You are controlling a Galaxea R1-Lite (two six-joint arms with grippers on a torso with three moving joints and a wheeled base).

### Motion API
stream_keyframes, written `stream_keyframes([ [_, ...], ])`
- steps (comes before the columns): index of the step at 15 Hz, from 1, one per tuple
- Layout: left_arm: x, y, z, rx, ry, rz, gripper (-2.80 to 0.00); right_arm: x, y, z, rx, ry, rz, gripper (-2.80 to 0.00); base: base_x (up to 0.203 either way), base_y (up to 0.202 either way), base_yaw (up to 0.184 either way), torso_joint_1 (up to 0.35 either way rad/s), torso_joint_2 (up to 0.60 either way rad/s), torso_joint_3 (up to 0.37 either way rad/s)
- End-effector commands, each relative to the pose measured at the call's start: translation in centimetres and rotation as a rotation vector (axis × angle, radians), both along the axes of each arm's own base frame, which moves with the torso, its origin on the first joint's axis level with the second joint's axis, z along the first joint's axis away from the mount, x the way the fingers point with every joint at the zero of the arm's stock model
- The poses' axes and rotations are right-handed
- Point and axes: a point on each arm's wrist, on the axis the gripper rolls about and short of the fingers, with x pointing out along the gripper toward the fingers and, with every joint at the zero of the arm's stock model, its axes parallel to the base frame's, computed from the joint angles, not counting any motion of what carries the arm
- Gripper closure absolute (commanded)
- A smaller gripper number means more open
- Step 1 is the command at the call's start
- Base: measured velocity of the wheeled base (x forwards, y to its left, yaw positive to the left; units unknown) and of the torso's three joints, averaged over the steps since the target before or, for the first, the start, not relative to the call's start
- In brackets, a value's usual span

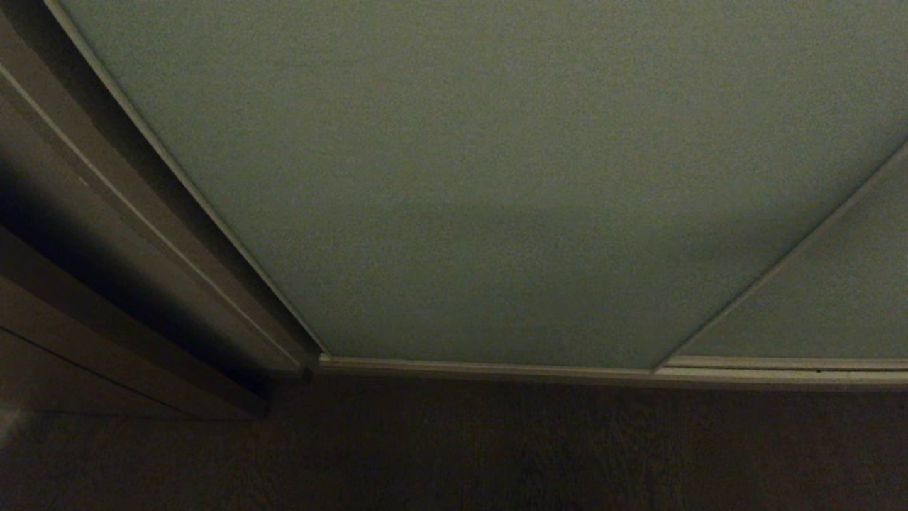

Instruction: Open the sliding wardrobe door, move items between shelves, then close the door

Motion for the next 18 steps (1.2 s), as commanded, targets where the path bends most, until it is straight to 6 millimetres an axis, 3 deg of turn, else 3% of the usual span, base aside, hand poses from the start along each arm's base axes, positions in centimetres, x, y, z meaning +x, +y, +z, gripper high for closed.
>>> stream_keyframes([
  [1,0.0,0.0,0.0,0.000,0.001,-0.001,0.00,0.4,1.0,0.1,-0.062,-0.002,-0.086,0.00,0.000,0.000,0.000,0.000,0.00,0.000],
  [3,0.0,0.0,0.0,0.000,0.001,0.000,0.00,0.7,2.6,0.1,-0.140,0.004,-0.175,0.00,0.000,0.000,0.000,0.000,0.00,0.000],
  [4,0.0,0.0,0.0,0.000,0.001,-0.001,0.00,-0.1,3.4,0.6,-0.165,-0.019,-0.201,0.00,0.000,0.000,0.000,0.000,0.00,0.000],
  [8,0.0,0.0,0.0,0.000,0.001,-0.001,0.00,-5.6,6.3,1.6,-0.221,-0.122,-0.213,0.00,0.000,0.000,0.000,0.000,0.00,0.000],
  [13,0.0,0.0,0.0,0.000,0.001,0.000,0.00,-12.6,9.7,-4.8,-0.278,-0.099,-0.196,0.00,0.000,0.000,0.000,0.000,0.00,0.000],
  [17,0.0,0.0,0.0,0.000,0.001,0.001,0.00,-18.2,10.9,-13.8,-0.385,-0.054,-0.132,0.00,0.000,0.000,0.000,0.000,0.00,0.000],
  [18,0.0,0.0,0.0,0.000,0.001,-0.001,0.00,-19.4,11.1,-15.2,-0.395,-0.043,-0.138,0.00,0.000,0.000,0.000,0.000,0.00,0.000],
])
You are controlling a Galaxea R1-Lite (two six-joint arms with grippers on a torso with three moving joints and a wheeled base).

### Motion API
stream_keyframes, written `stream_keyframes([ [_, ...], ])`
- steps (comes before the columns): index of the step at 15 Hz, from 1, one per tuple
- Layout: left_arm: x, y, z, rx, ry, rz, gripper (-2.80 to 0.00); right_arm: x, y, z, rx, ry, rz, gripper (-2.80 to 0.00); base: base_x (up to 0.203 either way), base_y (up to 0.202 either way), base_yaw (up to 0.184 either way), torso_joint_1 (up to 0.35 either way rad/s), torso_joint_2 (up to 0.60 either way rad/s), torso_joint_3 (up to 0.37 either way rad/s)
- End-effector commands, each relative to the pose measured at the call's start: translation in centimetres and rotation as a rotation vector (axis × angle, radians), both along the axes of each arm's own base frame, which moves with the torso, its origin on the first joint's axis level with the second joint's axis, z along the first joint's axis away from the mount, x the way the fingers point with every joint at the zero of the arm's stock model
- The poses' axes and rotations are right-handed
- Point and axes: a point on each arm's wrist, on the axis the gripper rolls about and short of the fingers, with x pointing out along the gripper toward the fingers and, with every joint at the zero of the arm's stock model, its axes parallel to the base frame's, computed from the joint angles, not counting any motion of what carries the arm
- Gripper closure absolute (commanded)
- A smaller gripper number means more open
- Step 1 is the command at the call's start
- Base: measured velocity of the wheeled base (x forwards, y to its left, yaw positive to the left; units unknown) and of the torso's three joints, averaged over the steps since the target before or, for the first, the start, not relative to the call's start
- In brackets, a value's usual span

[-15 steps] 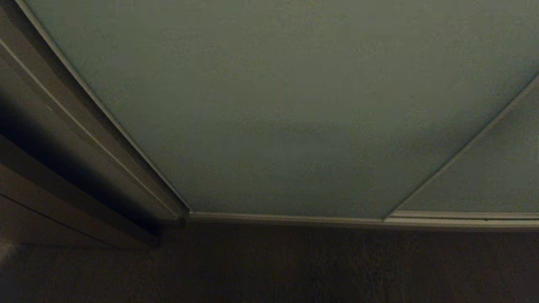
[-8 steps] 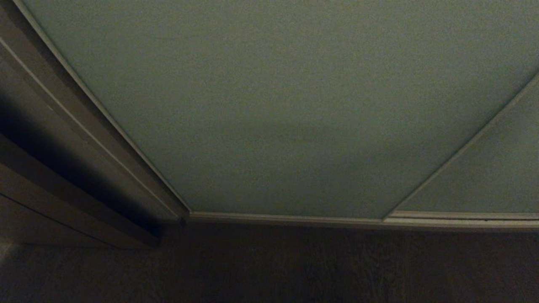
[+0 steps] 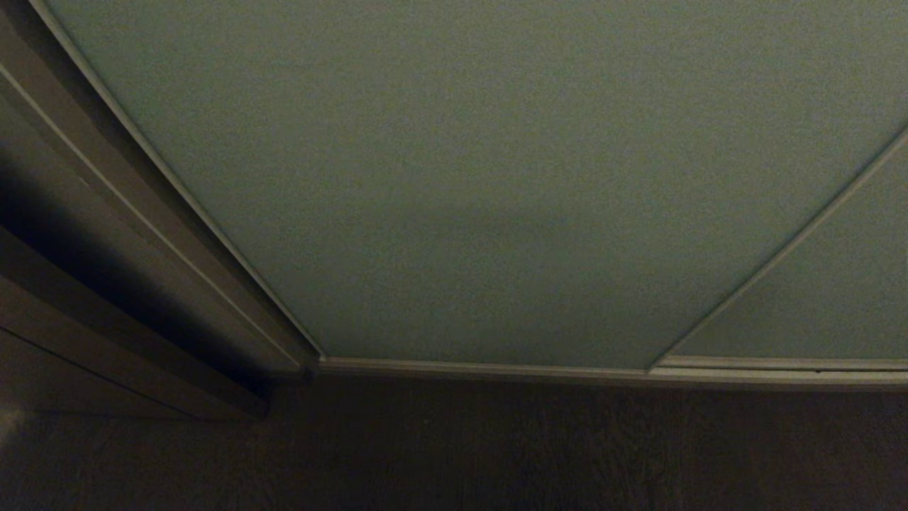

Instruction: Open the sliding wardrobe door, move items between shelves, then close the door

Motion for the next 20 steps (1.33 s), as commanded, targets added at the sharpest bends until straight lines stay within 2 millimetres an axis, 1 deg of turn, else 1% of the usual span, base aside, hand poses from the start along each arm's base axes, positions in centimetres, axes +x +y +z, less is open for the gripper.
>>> stream_keyframes([
  [1,0.0,0.0,0.0,-0.001,0.001,0.001,0.00,-3.5,0.4,-3.0,-0.010,-0.026,-0.013,0.00,0.000,0.000,0.000,0.000,0.00,0.000],
  [2,0.0,0.0,0.0,0.000,0.001,0.002,0.00,-4.1,0.5,-4.4,0.014,0.063,-0.030,0.00,0.000,0.000,0.000,0.000,0.00,0.000],
  [3,0.0,0.0,0.0,0.000,0.001,0.001,0.00,-4.1,0.5,-5.3,0.073,0.113,-0.044,0.00,0.000,0.000,0.000,0.000,0.00,0.000],
  [5,0.0,0.0,0.0,0.000,0.001,0.000,0.00,-3.7,0.5,-7.1,0.141,0.137,-0.053,0.00,0.000,0.000,0.000,0.000,0.00,0.000],
  [7,0.0,0.0,0.0,0.000,0.001,0.000,0.00,-3.6,0.5,-7.4,0.161,0.133,-0.035,0.00,0.000,0.000,0.000,0.000,0.00,0.000],
  [9,0.0,0.0,0.0,-0.001,0.001,0.001,0.00,-3.5,0.5,-7.0,0.132,0.075,-0.013,0.00,0.000,0.000,0.000,0.000,0.00,0.000],
  [10,0.0,0.0,0.0,-0.002,0.001,0.002,0.00,-3.4,0.5,-6.7,0.080,0.062,0.024,0.00,0.000,0.000,0.000,0.000,0.00,0.000],
  [11,0.0,0.0,0.0,-0.002,0.001,0.000,0.00,-3.4,0.6,-6.9,0.018,0.064,0.056,0.00,0.000,0.000,0.000,0.000,0.00,0.000],
  [14,0.0,0.0,0.0,-0.002,0.001,0.000,0.00,-3.1,0.5,-8.4,-0.123,0.061,0.096,0.00,0.000,0.000,0.000,0.000,0.00,0.000],
  [16,0.0,0.0,0.0,-0.002,0.001,0.000,0.00,-3.5,0.5,-9.1,-0.136,0.042,0.192,0.00,0.000,0.000,0.000,0.000,0.00,0.000],
  [17,0.0,0.0,0.0,-0.001,0.001,0.000,0.00,-3.8,0.4,-9.4,-0.137,0.033,0.201,0.00,0.000,0.000,0.000,0.000,0.00,0.000],
  [19,0.0,0.0,0.0,-0.002,0.001,0.000,0.00,-5.1,0.4,-10.0,-0.134,-0.071,0.164,0.00,0.000,0.000,0.000,0.000,0.00,0.000],
  [20,0.0,0.0,0.0,-0.002,0.001,0.000,0.00,-5.4,0.4,-10.3,-0.122,-0.099,0.147,0.00,0.000,0.000,0.000,0.000,0.00,0.000],
])
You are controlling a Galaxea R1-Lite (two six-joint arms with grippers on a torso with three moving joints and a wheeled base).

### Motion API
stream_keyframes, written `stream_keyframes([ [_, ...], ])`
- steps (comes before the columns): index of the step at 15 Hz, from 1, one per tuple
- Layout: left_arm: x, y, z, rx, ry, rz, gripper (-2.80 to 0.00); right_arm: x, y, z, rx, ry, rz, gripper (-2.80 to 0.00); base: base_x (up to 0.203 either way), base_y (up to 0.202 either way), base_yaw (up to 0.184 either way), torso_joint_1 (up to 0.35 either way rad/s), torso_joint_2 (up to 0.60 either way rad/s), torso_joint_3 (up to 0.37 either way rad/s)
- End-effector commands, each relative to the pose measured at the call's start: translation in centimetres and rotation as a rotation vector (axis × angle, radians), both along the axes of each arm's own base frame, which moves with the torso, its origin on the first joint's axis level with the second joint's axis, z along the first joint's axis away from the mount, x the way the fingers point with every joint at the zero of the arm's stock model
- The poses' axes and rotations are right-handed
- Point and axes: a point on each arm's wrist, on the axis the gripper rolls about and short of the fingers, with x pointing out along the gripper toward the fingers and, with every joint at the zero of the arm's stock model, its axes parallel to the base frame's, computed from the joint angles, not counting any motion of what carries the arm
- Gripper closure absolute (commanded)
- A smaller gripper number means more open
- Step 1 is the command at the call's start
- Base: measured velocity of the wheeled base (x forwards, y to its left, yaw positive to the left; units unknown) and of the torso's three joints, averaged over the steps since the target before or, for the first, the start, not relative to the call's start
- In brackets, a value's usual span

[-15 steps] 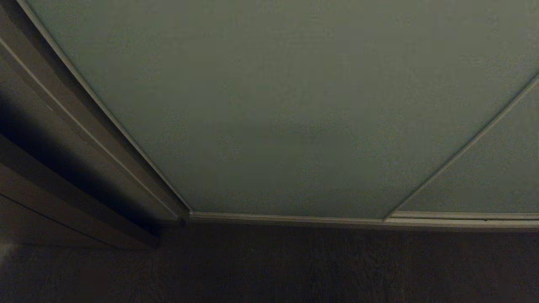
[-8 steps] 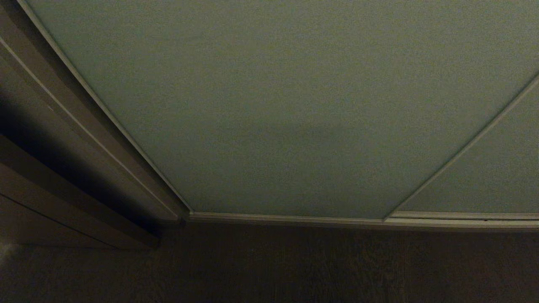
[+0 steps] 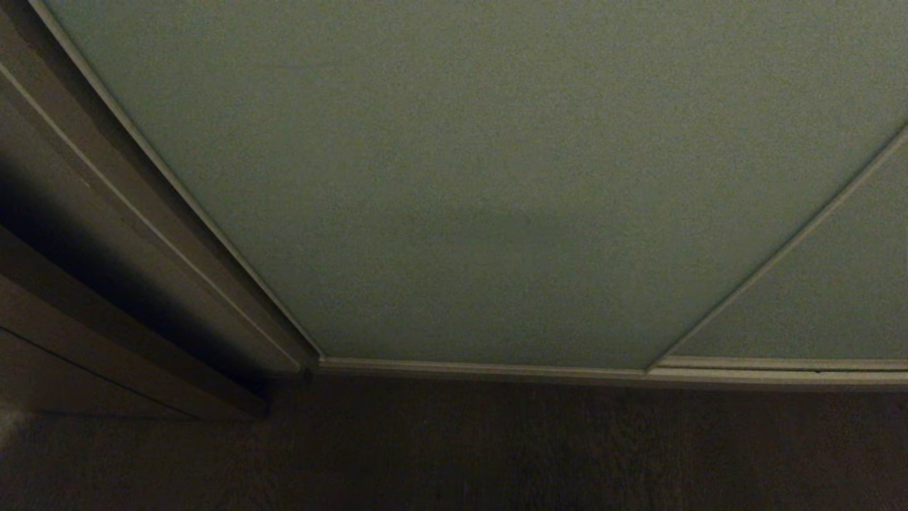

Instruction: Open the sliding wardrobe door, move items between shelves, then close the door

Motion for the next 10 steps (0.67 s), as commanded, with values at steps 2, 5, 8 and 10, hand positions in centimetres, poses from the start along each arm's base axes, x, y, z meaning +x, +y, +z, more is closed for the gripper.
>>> stream_keyframes([
  [2,0.01,0.00,0.01,-0.001,0.001,0.000,0.00,-0.79,0.01,-0.71,0.056,-0.063,-0.021,0.00,0.000,0.000,0.000,0.000,0.00,0.000],
  [5,0.01,0.00,0.01,-0.001,0.001,0.000,0.00,-0.79,0.00,-1.11,0.071,-0.023,-0.025,0.00,0.000,0.000,0.000,0.000,0.00,0.000],
  [8,0.01,0.00,0.01,-0.001,0.001,0.001,0.00,-0.79,-0.01,-1.11,0.131,-0.019,-0.032,0.00,0.000,0.000,0.000,0.000,0.00,0.000],
  [10,0.01,0.00,0.01,-0.001,0.001,0.000,0.00,-0.79,-0.01,-1.11,0.134,-0.019,-0.032,0.00,0.000,0.000,0.000,0.000,0.00,0.000],
])
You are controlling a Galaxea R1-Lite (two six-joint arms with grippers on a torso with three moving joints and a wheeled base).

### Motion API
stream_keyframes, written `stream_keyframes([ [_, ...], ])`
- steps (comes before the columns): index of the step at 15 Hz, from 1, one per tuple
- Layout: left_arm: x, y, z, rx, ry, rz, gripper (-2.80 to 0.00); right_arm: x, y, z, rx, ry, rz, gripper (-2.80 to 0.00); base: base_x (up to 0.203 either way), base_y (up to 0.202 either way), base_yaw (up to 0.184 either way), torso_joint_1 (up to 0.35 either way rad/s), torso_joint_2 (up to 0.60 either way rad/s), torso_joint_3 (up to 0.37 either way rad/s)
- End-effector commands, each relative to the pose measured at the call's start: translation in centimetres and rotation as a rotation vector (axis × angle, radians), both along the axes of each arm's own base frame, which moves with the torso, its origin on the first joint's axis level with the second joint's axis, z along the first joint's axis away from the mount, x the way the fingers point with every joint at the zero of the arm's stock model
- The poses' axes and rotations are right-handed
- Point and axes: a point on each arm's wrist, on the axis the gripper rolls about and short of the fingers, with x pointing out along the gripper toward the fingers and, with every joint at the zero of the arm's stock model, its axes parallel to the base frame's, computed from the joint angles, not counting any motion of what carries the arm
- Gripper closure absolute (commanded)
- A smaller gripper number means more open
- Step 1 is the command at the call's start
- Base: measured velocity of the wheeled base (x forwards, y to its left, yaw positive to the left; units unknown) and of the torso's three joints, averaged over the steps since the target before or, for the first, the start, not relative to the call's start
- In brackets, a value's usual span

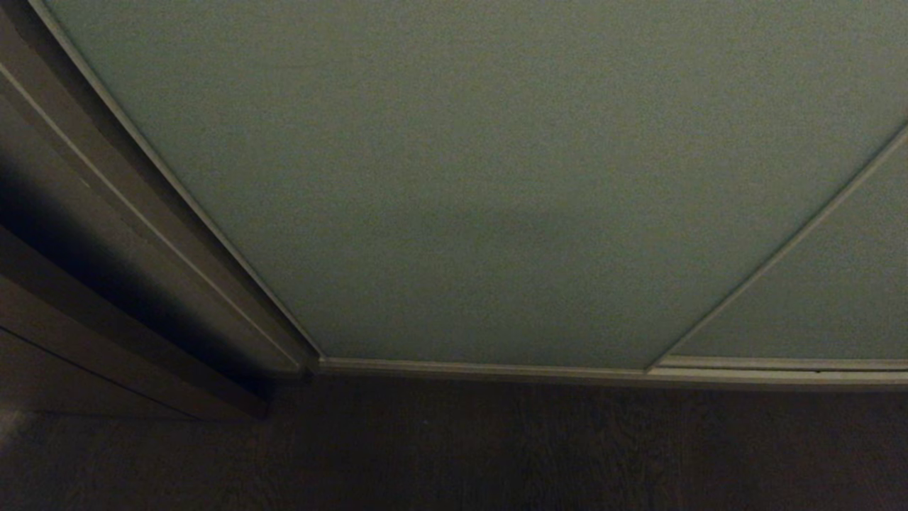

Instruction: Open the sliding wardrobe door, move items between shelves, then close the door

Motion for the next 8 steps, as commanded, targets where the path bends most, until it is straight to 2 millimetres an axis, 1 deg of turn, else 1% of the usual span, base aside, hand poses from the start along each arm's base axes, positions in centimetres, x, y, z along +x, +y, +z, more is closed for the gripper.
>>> stream_keyframes([
  [1,0.01,0.00,0.01,0.000,0.001,0.000,0.00,0.00,0.00,0.00,0.020,0.002,0.002,0.00,0.000,0.000,0.000,0.000,0.00,0.000],
  [8,0.01,0.00,0.01,0.000,0.001,0.001,0.00,0.01,-0.02,0.00,0.045,0.002,-0.008,0.00,0.000,0.000,0.000,0.000,0.00,0.000],
])
